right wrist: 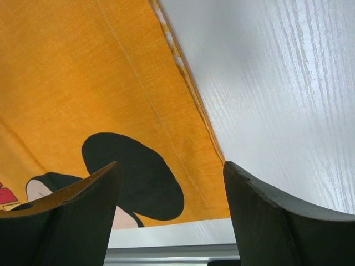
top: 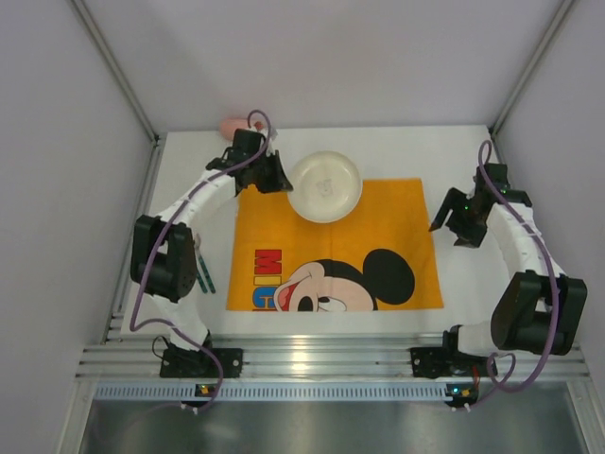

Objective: Set the dinner table for one person

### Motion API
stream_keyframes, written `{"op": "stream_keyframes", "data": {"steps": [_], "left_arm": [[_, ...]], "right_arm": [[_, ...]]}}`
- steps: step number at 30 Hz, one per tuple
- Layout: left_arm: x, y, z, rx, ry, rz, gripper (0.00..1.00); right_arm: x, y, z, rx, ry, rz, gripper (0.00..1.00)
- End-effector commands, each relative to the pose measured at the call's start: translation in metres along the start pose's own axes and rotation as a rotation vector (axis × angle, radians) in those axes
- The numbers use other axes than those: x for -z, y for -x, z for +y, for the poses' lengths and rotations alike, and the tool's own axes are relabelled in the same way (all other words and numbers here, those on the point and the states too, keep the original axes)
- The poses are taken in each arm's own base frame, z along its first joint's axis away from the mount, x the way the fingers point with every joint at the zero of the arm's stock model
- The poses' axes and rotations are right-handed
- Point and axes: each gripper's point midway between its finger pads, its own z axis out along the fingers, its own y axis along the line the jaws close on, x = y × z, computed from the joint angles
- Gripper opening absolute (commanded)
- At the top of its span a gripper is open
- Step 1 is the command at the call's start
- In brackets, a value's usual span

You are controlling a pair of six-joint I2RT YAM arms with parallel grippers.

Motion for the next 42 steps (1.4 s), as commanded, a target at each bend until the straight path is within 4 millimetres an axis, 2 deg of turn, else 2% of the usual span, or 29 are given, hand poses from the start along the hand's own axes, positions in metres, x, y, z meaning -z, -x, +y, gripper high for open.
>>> {"op": "stream_keyframes", "data": {"steps": [1, 2, 5, 11, 14, 15, 16, 17, 18, 19, 20, 21, 25, 26, 27, 28, 29, 30, 31, 32, 33, 34, 35, 36, 37, 38, 42], "left_arm": [[-0.011, -0.035, -0.008, -0.039, -0.048, 0.09, 0.0], [-0.014, -0.051, -0.013, -0.054, -0.053, 0.123, 0.0], [-0.018, -0.079, -0.014, -0.085, -0.036, 0.179, 0.0], [-0.019, -0.117, -0.022, -0.128, -0.065, 0.27, 0.0], [-0.025, -0.131, -0.017, -0.142, -0.032, 0.316, 0.0], [-0.026, -0.133, -0.015, -0.144, -0.016, 0.319, 0.03], [-0.025, -0.133, -0.013, -0.146, -0.002, 0.32, 0.2], [-0.022, -0.13, -0.012, -0.149, 0.013, 0.312, 0.32], [-0.021, -0.124, -0.006, -0.158, 0.055, 0.29, 0.43], [-0.019, -0.12, -0.006, -0.163, 0.067, 0.278, 0.58], [-0.017, -0.111, -0.008, -0.171, 0.075, 0.254, 0.63], [-0.012, -0.105, -0.009, -0.176, 0.087, 0.237, 0.97], [0.006, -0.058, -0.003, -0.198, 0.227, 0.097, 0.99], [0.015, -0.031, 0.003, -0.208, 0.319, 0.01, 0.99], [0.019, -0.019, 0.009, -0.226, 0.373, -0.029, 0.99], [0.024, -0.009, 0.014, -0.242, 0.419, -0.058, 0.99], [0.029, 0.015, 0.022, -0.262, 0.517, -0.125, 0.99], [0.032, 0.024, 0.03, -0.297, 0.58, -0.136, 0.99], [0.034, 0.031, 0.038, -0.323, 0.644, -0.133, 0.99], [0.03, 0.05, 0.05, -0.353, 0.756, -0.167, 0.99], [0.029, 0.058, 0.057, -0.408, 0.819, -0.159, 0.99], [0.034, 0.081, 0.055, -0.427, 0.871, -0.206, 0.99], [0.025, 0.082, 0.073, -0.494, 0.974, -0.177, 0.99], [0.022, 0.088, 0.077, -0.493, 0.997, -0.189, 0.99], [0.023, 0.095, 0.09, -0.461, 1.014, -0.197, 0.99], [0.017, 0.093, 0.1, -0.449, 1.021, -0.185, 0.99], [0.019, 0.098, 0.133, -0.484, 1.156, -0.166, 0.99]], "right_arm": [[0.016, 0.012, 0.001, -0.001, 0.009, -0.065, 0.74], [0.016, 0.01, 0.0, 0.001, 0.006, -0.064, 0.74], [0.014, 0.002, -0.005, 0.007, -0.002, -0.053, 0.75], [0.008, -0.011, -0.011, 0.012, -0.008, -0.034, 0.75], [0.003, -0.014, -0.012, 0.013, -0.009, -0.024, 0.75], [0.002, -0.014, -0.012, 0.012, -0.008, -0.022, 0.75], [0.001, -0.015, -0.012, 0.013, -0.008, -0.017, 0.75], [0.001, -0.016, -0.012, 0.013, -0.007, -0.015, 0.75], [0.001, -0.015, -0.012, 0.015, -0.006, -0.018, 0.75], [0.002, -0.015, -0.011, 0.016, -0.002, -0.02, 0.75], [0.003, -0.013, -0.008, 0.015, 0.011, -0.025, 0.76], [0.006, -0.007, -0.004, 0.019, 0.027, -0.041, 0.78], [0.02, 0.012, 0.025, 0.025, 0.147, -0.072, 0.79], [0.024, 0.015, 0.036, 0.019, 0.2, -0.069, 0.79], [0.032, 0.026, 0.047, 0.024, 0.244, -0.105, 0.8], [0.035, 0.03, 0.055, 0.025, 0.276, -0.113, 0.8], [0.038, 0.032, 0.066, 0.02, 0.317, -0.112, 0.81], [0.043, 0.038, 0.073, 0.024, 0.337, -0.125, 0.81], [0.045, 0.039, 0.077, 0.024, 0.35, -0.125, 0.82], [0.044, 0.038, 0.081, 0.022, 0.358, -0.115, 0.82], [0.043, 0.038, 0.081, 0.024, 0.358, -0.11, 0.82], [0.041, 0.036, 0.08, 0.026, 0.356, -0.105, 0.82], [0.038, 0.03, 0.077, 0.027, 0.349, -0.094, 0.82], [0.037, 0.027, 0.074, 0.031, 0.343, -0.088, 0.82], [0.035, 0.024, 0.071, 0.039, 0.335, -0.086, 0.83], [0.037, 0.019, 0.069, 0.045, 0.332, -0.083, 0.83], [0.033, -0.01, 0.054, 0.042, 0.297, -0.029, 0.84]]}}
